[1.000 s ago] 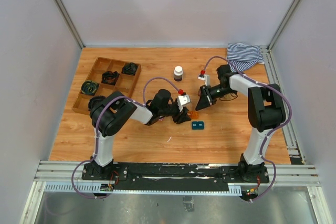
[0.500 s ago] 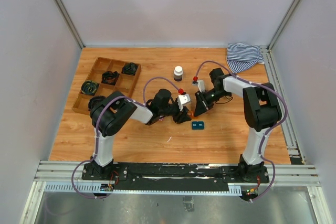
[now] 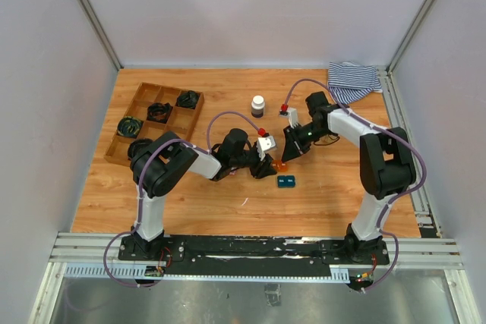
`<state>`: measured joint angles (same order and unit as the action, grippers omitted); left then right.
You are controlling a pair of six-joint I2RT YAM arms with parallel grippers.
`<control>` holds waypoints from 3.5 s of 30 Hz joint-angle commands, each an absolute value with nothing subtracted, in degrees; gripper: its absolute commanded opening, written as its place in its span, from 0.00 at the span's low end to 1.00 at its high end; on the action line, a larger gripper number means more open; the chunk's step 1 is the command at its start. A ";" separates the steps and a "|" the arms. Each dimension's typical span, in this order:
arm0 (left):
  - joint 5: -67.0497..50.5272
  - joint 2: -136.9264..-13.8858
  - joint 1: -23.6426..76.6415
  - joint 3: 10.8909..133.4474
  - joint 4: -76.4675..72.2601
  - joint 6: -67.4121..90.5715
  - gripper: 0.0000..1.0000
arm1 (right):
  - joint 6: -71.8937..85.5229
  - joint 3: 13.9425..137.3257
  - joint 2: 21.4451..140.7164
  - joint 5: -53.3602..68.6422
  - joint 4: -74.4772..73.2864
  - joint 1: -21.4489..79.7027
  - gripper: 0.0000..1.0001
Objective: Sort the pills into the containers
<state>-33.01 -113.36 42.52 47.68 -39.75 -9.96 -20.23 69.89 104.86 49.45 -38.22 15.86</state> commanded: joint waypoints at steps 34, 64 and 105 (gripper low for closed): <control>-31.84 -114.90 43.15 48.07 -36.83 -9.24 0.22 | -22.85 67.13 99.73 33.27 -34.61 22.63 0.01; -28.73 -114.82 44.08 48.27 -36.83 -6.70 0.22 | -25.49 67.49 104.11 24.21 -36.90 26.01 0.01; -25.35 -111.49 45.04 45.40 -40.97 -9.99 0.32 | -22.67 68.19 100.53 44.51 -38.03 16.37 0.13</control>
<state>-26.81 -113.16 44.62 46.78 -42.15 -10.11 -20.60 69.45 105.49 39.55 -38.33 19.51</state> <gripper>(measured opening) 0.470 0.088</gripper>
